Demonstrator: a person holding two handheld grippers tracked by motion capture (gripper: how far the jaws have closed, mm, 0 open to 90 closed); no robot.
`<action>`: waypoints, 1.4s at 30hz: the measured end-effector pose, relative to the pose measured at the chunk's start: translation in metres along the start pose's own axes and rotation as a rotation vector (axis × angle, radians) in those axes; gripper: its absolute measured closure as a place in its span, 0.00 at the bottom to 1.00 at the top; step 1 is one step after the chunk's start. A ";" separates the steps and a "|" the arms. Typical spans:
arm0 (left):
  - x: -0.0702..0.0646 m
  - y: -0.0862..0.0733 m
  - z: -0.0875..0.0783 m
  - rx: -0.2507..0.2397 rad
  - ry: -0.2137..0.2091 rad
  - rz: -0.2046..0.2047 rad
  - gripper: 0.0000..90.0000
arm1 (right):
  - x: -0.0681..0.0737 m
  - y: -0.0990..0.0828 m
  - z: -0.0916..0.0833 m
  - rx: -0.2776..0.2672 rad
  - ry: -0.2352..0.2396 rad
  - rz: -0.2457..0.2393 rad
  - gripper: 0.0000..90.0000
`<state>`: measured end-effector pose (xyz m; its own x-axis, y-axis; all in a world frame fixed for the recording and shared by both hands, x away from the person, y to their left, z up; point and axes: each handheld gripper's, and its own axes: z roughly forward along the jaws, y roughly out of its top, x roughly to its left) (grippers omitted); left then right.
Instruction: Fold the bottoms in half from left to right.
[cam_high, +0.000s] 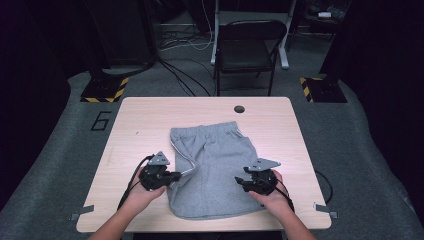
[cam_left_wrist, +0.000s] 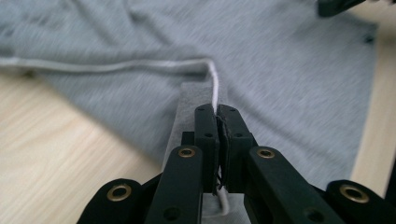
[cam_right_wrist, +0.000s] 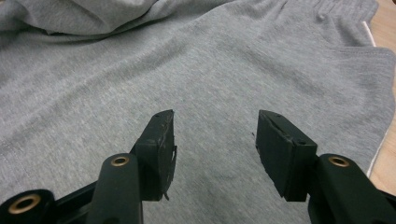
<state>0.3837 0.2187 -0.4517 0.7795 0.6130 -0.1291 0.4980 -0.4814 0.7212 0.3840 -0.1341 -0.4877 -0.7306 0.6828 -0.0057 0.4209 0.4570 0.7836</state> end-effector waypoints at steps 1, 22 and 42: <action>-0.006 0.010 0.005 0.001 -0.023 0.020 0.97 | 0.000 0.000 0.000 -0.004 0.000 -0.004 0.52; -0.027 0.048 0.075 0.002 -0.108 -0.027 0.76 | -0.003 -0.003 0.002 0.005 0.004 0.009 0.52; 0.011 -0.013 0.013 -0.059 0.065 -0.083 0.68 | 0.041 0.023 0.036 0.011 0.096 -0.030 0.50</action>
<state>0.3907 0.2237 -0.4708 0.7093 0.6894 -0.1474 0.5353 -0.3907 0.7489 0.3829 -0.0753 -0.4922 -0.7910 0.6111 0.0308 0.4032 0.4828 0.7774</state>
